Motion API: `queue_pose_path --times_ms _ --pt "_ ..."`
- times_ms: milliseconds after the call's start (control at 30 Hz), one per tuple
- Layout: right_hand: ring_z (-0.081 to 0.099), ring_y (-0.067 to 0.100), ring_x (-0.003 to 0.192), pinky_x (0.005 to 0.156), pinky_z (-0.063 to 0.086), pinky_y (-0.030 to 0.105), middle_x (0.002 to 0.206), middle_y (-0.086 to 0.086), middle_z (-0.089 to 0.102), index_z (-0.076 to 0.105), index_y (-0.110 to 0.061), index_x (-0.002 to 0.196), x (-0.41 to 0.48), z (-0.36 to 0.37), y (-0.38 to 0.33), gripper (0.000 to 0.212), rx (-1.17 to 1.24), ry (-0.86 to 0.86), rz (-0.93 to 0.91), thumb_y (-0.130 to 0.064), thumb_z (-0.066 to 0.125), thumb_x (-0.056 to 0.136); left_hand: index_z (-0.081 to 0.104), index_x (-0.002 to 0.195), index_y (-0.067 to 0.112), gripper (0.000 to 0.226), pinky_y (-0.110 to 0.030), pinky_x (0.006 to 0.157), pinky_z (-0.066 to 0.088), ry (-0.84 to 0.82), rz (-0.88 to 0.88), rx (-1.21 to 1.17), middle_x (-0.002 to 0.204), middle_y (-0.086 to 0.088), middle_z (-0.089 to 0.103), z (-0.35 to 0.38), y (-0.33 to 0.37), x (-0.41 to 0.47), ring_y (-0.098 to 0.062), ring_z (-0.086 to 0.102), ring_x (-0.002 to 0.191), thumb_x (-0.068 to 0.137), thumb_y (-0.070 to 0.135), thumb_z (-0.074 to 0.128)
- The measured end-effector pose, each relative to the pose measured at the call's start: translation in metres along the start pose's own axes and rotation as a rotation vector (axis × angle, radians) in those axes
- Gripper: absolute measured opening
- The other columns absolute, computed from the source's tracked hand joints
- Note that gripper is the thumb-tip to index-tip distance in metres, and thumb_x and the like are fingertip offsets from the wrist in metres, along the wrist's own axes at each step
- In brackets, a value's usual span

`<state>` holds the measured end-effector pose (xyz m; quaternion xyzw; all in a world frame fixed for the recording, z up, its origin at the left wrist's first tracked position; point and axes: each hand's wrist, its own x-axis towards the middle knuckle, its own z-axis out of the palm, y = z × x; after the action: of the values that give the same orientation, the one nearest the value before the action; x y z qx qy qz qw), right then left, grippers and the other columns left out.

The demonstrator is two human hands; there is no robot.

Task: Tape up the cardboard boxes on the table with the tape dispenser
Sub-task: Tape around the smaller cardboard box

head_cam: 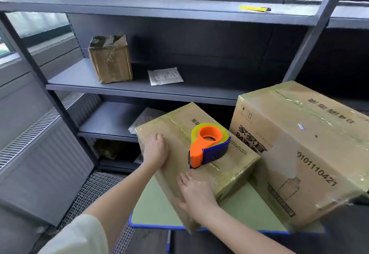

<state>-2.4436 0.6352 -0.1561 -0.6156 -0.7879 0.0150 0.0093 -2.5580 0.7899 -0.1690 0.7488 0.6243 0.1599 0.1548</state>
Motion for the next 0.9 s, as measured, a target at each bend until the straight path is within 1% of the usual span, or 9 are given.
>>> queue_pose_path --times_ms 67,100,200,267,367,600,733,800,900 --pt "0.067 0.002 0.095 0.046 0.046 0.015 0.103 -0.007 0.072 0.076 -0.023 0.094 -0.008 0.000 0.004 0.066 0.108 -0.021 -0.021 -0.063 0.081 0.042 0.046 0.117 0.002 0.028 -0.040 0.104 0.027 -0.010 -0.009 0.111 0.127 -0.015 0.048 0.000 -0.006 0.022 -0.032 0.042 0.118 0.097 0.016 0.033" --pt "0.068 0.000 0.088 0.042 0.043 0.013 0.096 -0.012 0.073 0.077 -0.028 0.087 -0.010 0.002 0.005 0.062 0.120 -0.008 -0.036 -0.063 0.081 0.036 0.046 0.118 0.003 0.029 -0.041 0.108 0.024 -0.010 -0.018 0.156 0.129 -0.014 0.048 0.001 -0.009 0.033 -0.031 0.040 0.121 0.097 0.018 0.032" --pt "0.067 -0.004 0.090 0.041 0.042 0.012 0.097 -0.017 0.072 0.076 -0.035 0.087 -0.015 0.004 0.010 0.058 0.187 -0.008 -0.036 -0.064 0.077 0.037 0.041 0.131 0.003 0.040 -0.044 0.115 0.010 -0.025 -0.050 0.227 0.144 -0.013 0.038 -0.001 -0.020 0.059 -0.028 0.025 0.137 0.098 0.023 0.030" --pt "0.066 -0.004 0.091 0.040 0.042 0.012 0.099 -0.019 0.071 0.076 -0.036 0.087 -0.013 0.002 0.009 0.059 0.201 -0.027 -0.028 -0.066 0.076 0.037 0.043 0.128 0.004 0.043 -0.046 0.114 0.010 -0.007 -0.048 0.241 0.140 -0.013 0.043 -0.004 -0.030 0.068 -0.029 0.028 0.136 0.098 0.033 0.032" --pt "0.065 -0.006 0.092 0.042 0.042 0.011 0.101 -0.022 0.070 0.075 -0.038 0.088 -0.011 -0.001 0.011 0.059 0.184 -0.026 -0.012 -0.069 0.073 0.038 0.046 0.124 0.008 0.045 -0.045 0.105 0.029 -0.003 -0.044 0.235 0.130 -0.014 0.051 -0.009 -0.039 0.069 -0.033 0.043 0.124 0.097 0.042 0.035" --pt "0.062 -0.009 0.097 0.056 0.047 0.011 0.107 -0.025 0.067 0.073 -0.043 0.097 -0.024 -0.016 0.023 0.057 0.034 -0.045 -0.140 -0.070 0.070 0.047 0.055 0.110 -0.004 0.030 -0.046 0.091 0.038 0.095 -0.147 0.217 0.111 -0.024 0.060 -0.012 -0.053 0.038 -0.040 0.054 0.105 0.094 0.019 0.042" --pt "0.063 -0.002 0.103 0.073 0.053 0.017 0.115 -0.017 0.066 0.072 -0.033 0.107 -0.024 -0.002 0.033 0.044 -0.004 -0.050 -0.181 -0.054 0.054 0.074 0.057 0.082 -0.006 0.019 -0.047 0.068 0.048 0.161 -0.262 0.206 0.077 -0.027 0.061 -0.015 -0.058 0.007 -0.042 0.060 0.072 0.083 0.011 0.047" --pt "0.066 0.004 0.100 0.072 0.056 0.018 0.113 -0.011 0.068 0.074 -0.025 0.106 -0.019 0.004 0.038 0.044 -0.017 -0.037 -0.181 -0.051 0.071 0.070 0.055 0.072 -0.007 0.014 -0.043 0.057 0.048 0.195 -0.284 0.165 0.063 -0.027 0.056 -0.014 -0.058 -0.008 -0.039 0.057 0.058 0.074 0.007 0.054" --pt "0.068 0.009 0.096 0.069 0.058 0.022 0.108 -0.005 0.070 0.075 -0.018 0.102 -0.011 0.007 0.042 0.064 -0.050 -0.070 -0.124 -0.051 0.088 0.048 0.062 0.089 -0.013 0.034 -0.040 0.055 0.047 0.174 -0.319 0.143 0.063 -0.029 0.056 -0.014 -0.056 -0.036 -0.039 0.056 0.055 0.075 0.014 0.046"
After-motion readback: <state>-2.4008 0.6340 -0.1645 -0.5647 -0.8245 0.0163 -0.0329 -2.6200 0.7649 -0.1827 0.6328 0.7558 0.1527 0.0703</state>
